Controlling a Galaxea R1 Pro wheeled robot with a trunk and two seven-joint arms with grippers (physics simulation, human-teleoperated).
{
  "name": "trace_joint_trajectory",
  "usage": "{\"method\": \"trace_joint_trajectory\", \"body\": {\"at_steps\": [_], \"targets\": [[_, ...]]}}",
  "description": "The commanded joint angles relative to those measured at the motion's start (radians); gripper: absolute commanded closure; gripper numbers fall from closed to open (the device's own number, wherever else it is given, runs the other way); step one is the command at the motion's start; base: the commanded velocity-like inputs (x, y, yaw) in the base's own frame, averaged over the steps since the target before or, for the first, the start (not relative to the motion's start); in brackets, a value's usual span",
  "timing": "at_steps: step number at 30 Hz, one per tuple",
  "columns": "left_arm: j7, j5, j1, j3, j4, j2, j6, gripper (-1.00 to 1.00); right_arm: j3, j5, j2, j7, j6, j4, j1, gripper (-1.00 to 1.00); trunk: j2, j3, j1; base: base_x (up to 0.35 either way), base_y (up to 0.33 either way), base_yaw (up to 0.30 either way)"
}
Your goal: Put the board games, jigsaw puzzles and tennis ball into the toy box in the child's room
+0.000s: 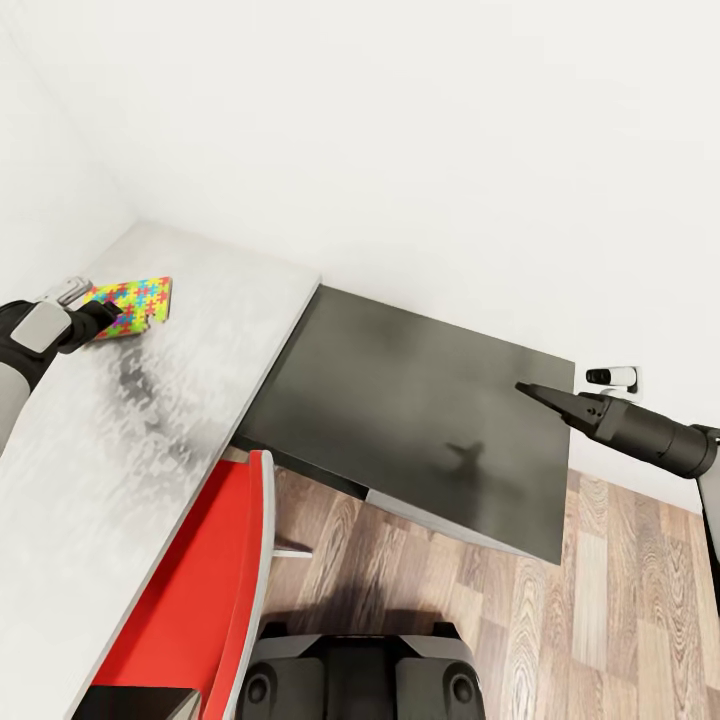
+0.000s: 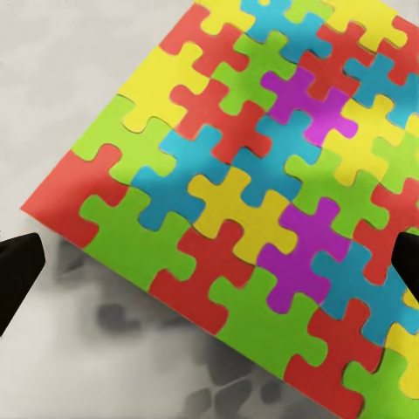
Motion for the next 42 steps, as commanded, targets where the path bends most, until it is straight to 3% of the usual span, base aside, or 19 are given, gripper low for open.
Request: {"method": "trace_joint_trajectory", "body": {"at_steps": [1,2,3,9,42], "targets": [[0.007,0.005,0.0,-0.007,-0.003,0.001,0.005,-1.0,-0.001,0.002,0.0,0.004,0.003,0.0,-0.001,-1.0,-0.002,-0.001,0.001,0.0,0.0,0.0],[0.008,-0.001,0.0,-0.007,-0.003,0.0,0.006,-1.0,-0.001,0.002,0.0,0.004,0.003,0.0,0.0,-1.0,-0.002,-0.001,0.001,0.0,0.0,0.0],[0.009,-0.028,-0.001,-0.006,-0.006,-0.001,0.009,-1.0,-0.001,0.002,0.002,0.004,0.003,0.0,0.0,-1.0,-0.002,-0.001,0.001,0.0,0.0,0.0],[0.01,-0.044,-0.003,-0.005,-0.009,-0.001,0.011,-1.0,-0.002,0.002,0.002,0.004,0.003,0.0,0.0,-1.0,-0.002,-0.001,0.001,0.0,0.0,0.0],[0.012,-0.052,-0.027,-0.005,-0.014,-0.004,0.014,-1.0,-0.008,0.003,0.008,0.004,0.003,0.0,0.0,-1.0,-0.002,-0.009,0.001,0.0,0.0,0.0]]}}
